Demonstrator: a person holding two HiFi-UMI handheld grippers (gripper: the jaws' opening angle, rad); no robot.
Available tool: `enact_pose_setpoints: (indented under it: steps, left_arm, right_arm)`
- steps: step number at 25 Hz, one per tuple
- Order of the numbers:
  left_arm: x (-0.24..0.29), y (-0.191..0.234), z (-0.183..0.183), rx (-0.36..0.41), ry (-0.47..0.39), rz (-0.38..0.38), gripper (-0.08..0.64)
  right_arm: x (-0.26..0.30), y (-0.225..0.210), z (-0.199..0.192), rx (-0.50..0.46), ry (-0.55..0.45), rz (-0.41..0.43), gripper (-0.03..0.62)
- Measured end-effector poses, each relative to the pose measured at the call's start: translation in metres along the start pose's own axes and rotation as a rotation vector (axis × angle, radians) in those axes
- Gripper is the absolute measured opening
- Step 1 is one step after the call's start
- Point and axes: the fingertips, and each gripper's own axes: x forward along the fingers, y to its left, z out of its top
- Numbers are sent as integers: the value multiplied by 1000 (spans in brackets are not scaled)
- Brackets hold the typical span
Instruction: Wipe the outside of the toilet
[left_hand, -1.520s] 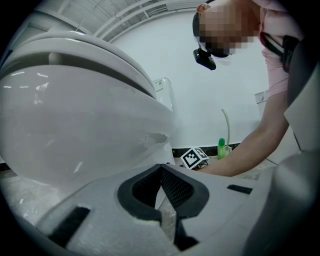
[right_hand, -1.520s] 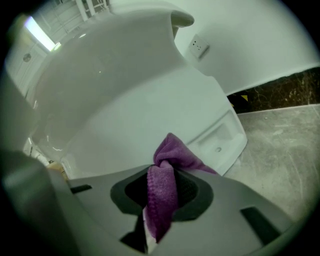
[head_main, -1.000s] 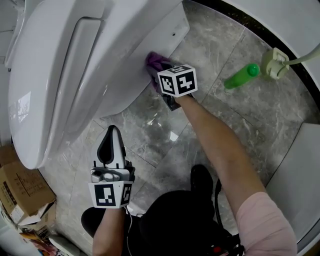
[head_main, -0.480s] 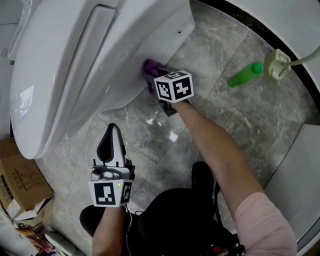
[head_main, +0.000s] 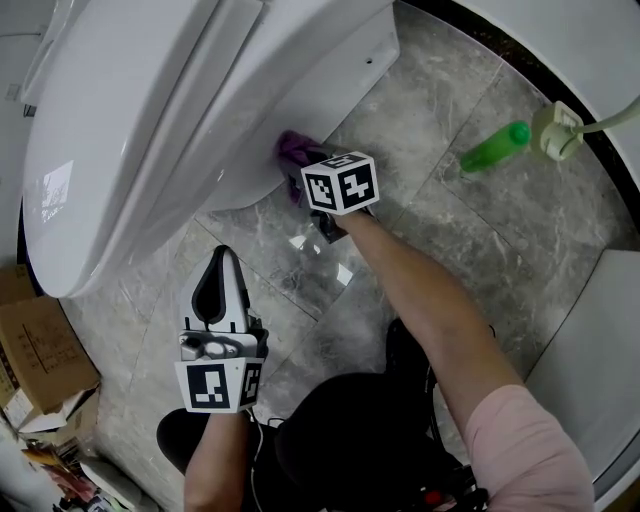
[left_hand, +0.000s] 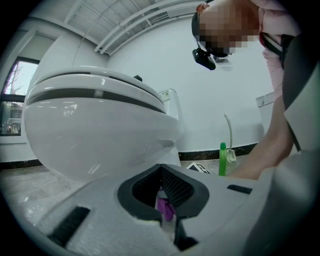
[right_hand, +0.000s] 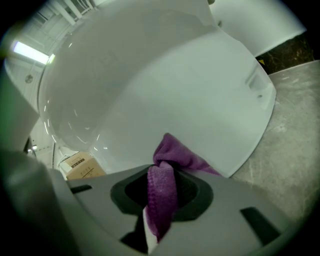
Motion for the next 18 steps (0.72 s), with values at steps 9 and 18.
enact_pose_setpoints:
  steps: [9,18]
  left_arm:
    - [-23,18,-3,-2,-12,42,5]
    - [-41,28,-4,7,-10,62,5]
  right_arm:
    - [14,29,-26,9,29,42,80]
    - [43,111,-85,-69,207,251,80]
